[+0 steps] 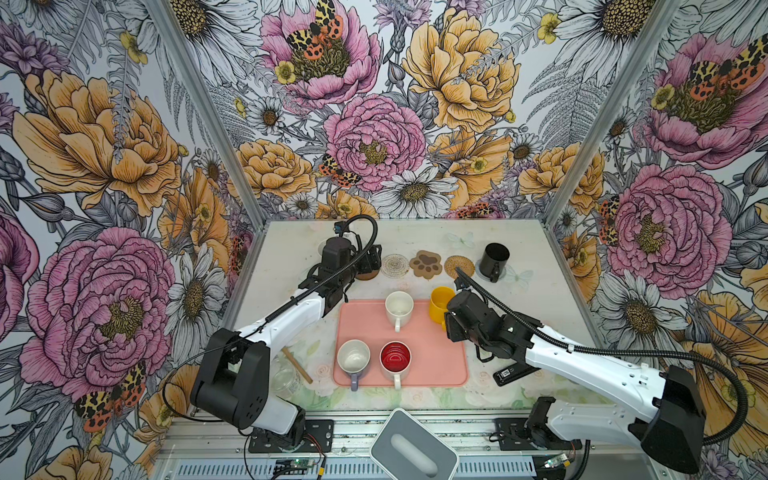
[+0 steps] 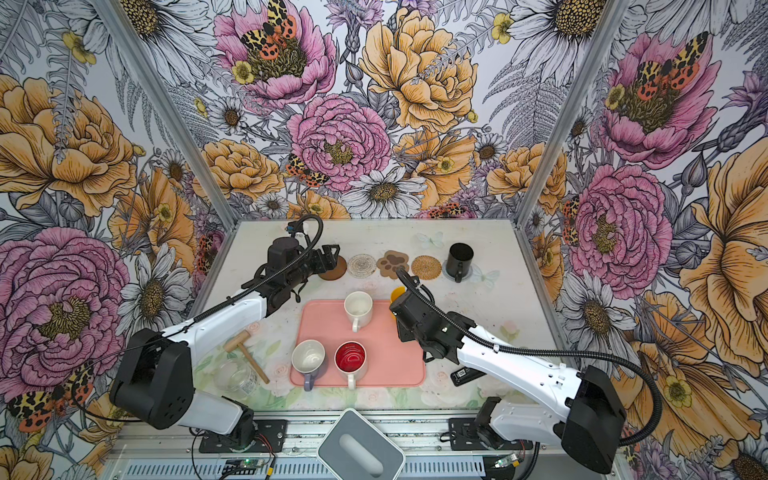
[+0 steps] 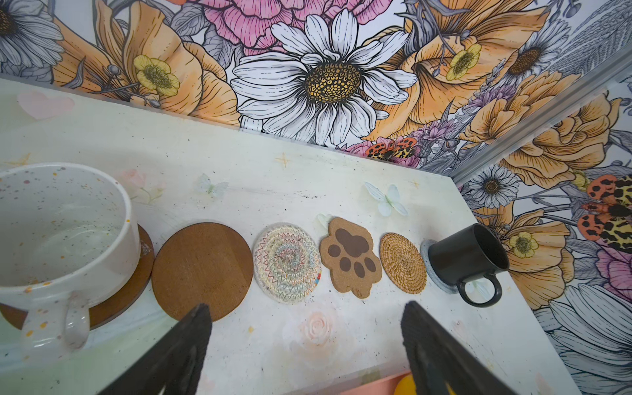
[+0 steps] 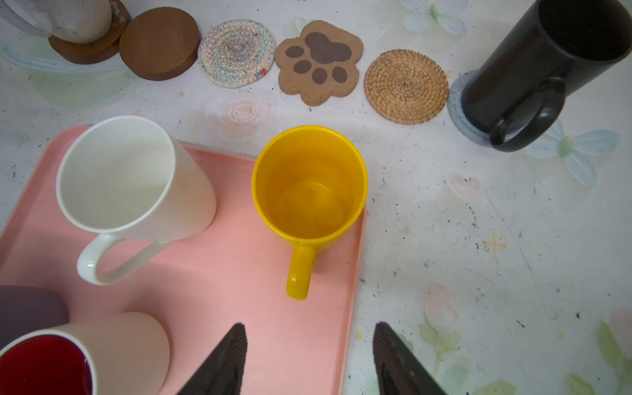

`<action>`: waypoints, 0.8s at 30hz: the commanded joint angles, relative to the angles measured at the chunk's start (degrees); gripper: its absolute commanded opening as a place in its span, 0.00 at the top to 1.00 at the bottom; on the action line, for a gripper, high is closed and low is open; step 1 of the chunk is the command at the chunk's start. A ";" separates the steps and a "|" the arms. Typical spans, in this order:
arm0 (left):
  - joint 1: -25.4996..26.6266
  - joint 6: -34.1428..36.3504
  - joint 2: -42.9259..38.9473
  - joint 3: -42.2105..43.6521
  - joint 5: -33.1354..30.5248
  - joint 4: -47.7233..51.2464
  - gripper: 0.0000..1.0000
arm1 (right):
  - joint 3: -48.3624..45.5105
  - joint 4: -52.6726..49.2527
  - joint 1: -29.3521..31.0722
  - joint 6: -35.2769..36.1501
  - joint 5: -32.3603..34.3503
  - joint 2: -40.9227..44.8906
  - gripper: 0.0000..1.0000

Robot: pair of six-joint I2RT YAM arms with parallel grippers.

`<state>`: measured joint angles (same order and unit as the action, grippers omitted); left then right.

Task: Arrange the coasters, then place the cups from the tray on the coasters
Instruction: 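Move the right gripper over the yellow mug on the tray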

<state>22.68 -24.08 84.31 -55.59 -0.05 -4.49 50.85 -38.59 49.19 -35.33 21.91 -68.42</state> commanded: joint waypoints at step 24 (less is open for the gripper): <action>-2.25 -1.50 0.22 0.93 3.35 -2.09 0.11 | 4.97 -0.27 -5.18 -2.90 -9.28 -12.88 0.36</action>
<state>21.06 -24.88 84.33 -55.59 1.85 -4.62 55.37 -38.98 45.41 -37.04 13.54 -81.19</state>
